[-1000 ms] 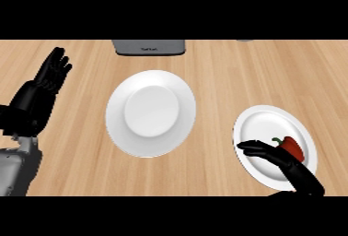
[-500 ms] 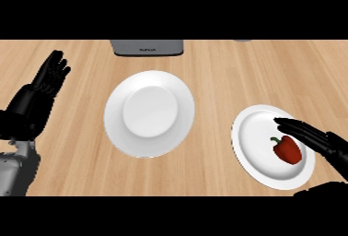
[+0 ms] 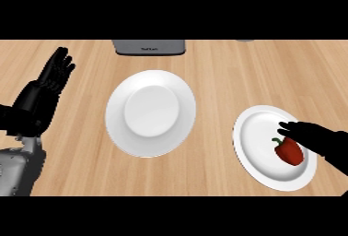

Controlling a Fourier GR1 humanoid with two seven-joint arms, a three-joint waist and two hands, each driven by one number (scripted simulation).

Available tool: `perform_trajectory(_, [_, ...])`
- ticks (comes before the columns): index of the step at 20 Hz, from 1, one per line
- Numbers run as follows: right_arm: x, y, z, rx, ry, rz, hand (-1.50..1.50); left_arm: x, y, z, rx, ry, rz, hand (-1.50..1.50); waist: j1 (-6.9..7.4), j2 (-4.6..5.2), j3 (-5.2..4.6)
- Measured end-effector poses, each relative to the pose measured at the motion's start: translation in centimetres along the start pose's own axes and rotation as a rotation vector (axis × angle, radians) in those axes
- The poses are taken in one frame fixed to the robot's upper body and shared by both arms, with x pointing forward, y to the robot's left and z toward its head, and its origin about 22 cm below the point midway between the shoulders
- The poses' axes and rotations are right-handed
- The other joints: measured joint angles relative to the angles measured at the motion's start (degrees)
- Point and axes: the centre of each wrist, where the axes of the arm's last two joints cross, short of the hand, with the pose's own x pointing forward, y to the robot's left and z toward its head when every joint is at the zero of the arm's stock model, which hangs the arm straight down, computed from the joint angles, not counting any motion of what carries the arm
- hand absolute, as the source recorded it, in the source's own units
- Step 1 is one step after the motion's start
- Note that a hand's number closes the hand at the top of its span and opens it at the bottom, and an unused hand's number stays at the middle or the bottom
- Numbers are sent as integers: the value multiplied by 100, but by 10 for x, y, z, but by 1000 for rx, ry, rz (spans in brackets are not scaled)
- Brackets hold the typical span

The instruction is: Pick the bell pepper from the plate and place it in the plate

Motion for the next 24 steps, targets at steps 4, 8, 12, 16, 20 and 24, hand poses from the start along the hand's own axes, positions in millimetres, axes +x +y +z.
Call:
perform_trajectory(4, [12,4,-14,75,72,48,-150,-2,0,2,-2,2,0,0,39,8,8])
perform_trajectory(8, [6,12,-24,85,122,83,-150,-5,5,3,-2,-4,0,0,36,9,14])
perform_trajectory(12, [4,19,-31,80,184,129,-150,-2,-3,1,-6,2,-1,0,26,8,17])
perform_trajectory(16, [-4,21,-47,101,244,154,-150,-2,3,0,-13,-2,1,0,44,13,17])
perform_trajectory(20, [-19,37,-57,114,279,164,-150,-5,0,-1,-6,-1,-2,0,36,14,18])
perform_trajectory(24, [-31,45,-61,143,292,160,-150,-2,4,1,-6,1,-7,0,30,11,19])
